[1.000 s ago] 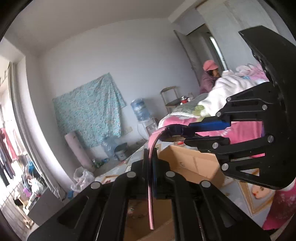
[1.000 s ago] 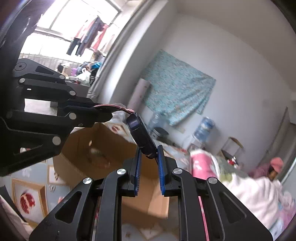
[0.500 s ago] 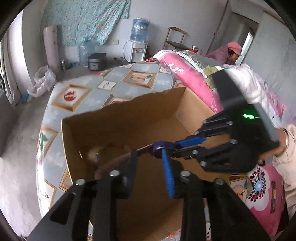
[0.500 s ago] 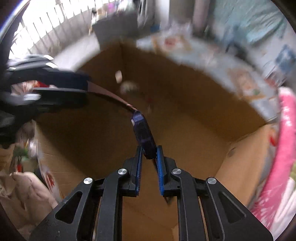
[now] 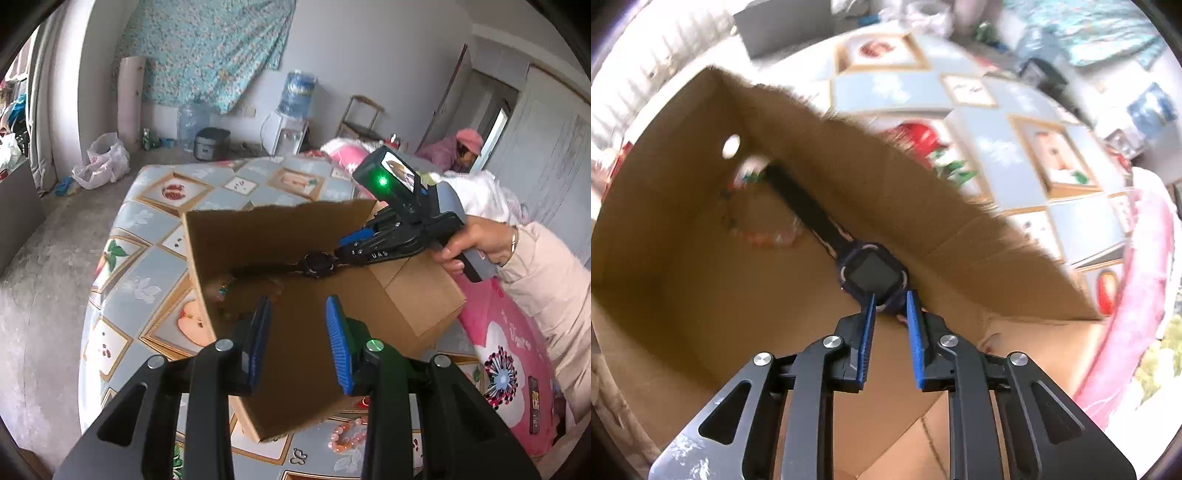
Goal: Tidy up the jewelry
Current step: 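Lower the watch into the box and open the right tool, then withdraw both tools from the box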
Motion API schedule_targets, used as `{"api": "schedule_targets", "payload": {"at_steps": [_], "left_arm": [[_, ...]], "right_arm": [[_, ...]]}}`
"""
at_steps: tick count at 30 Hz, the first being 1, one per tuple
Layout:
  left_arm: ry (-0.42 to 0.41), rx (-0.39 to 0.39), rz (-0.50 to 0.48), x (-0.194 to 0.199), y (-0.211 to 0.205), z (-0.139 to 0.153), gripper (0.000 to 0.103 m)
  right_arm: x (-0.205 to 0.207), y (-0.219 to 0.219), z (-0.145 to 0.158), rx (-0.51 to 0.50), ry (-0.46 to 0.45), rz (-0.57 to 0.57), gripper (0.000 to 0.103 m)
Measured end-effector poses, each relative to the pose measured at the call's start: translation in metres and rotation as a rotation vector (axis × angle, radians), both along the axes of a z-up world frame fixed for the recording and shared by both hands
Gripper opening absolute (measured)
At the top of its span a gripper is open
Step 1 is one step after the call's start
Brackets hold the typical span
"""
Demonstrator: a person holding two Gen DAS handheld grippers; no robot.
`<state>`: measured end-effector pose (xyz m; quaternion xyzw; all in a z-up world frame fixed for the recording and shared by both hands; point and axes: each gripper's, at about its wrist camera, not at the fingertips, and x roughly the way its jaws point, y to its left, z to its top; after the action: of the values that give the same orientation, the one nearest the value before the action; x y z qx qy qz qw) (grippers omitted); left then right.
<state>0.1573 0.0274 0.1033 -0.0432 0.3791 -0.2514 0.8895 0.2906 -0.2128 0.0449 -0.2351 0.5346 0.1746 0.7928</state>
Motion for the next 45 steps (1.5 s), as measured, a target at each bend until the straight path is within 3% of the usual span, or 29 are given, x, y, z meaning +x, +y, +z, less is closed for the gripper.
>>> {"api": "schedule_targets", "payload": {"at_steps": [5, 8, 11, 13, 17, 21, 24, 28, 31, 33, 38, 42, 45], "left_arm": [[-0.075, -0.004, 0.012, -0.02, 0.012, 0.003, 0.033], [-0.092, 0.003, -0.003, -0.032, 0.013, -0.001, 0.033], [-0.106, 0.039, 0.0, -0.044, 0.012, -0.005, 0.033], [-0.127, 0.092, 0.01, -0.055, 0.011, -0.01, 0.034], [-0.112, 0.136, 0.007, -0.073, 0.012, -0.028, 0.037], [-0.053, 0.136, 0.02, -0.083, 0.015, -0.051, 0.037], [-0.022, 0.129, 0.017, -0.089, 0.013, -0.063, 0.037], [0.007, 0.149, 0.003, -0.096, 0.005, -0.081, 0.037], [0.046, 0.164, -0.016, -0.099, -0.005, -0.096, 0.037], [0.066, 0.172, -0.026, -0.102, -0.012, -0.105, 0.037], [0.044, 0.255, -0.026, -0.112, -0.024, -0.116, 0.037], [0.058, 0.306, 0.003, -0.115, -0.021, -0.129, 0.037], [0.074, 0.295, 0.016, -0.114, -0.015, -0.134, 0.037]], "right_arm": [[-0.012, -0.008, 0.004, 0.092, -0.004, -0.054, 0.025], [0.004, -0.014, -0.004, 0.138, 0.032, -0.129, 0.025], [0.035, -0.016, -0.008, 0.201, 0.088, -0.207, 0.022], [0.026, -0.013, -0.001, 0.226, 0.092, -0.231, 0.022], [-0.001, -0.023, 0.043, 0.307, -0.007, -0.228, 0.025], [-0.077, -0.034, 0.09, 0.357, -0.191, -0.221, 0.042], [-0.139, -0.043, 0.099, 0.402, -0.284, -0.22, 0.058], [-0.206, -0.051, 0.069, 0.416, -0.3, -0.283, 0.078], [-0.227, -0.049, 0.023, 0.346, -0.261, -0.386, 0.079], [-0.232, -0.048, -0.008, 0.34, -0.209, -0.447, 0.079], [-0.229, -0.038, -0.048, 0.294, -0.155, -0.504, 0.079], [-0.227, -0.028, -0.068, 0.224, -0.164, -0.515, 0.081], [-0.228, -0.018, -0.07, 0.184, -0.212, -0.499, 0.088]]}}
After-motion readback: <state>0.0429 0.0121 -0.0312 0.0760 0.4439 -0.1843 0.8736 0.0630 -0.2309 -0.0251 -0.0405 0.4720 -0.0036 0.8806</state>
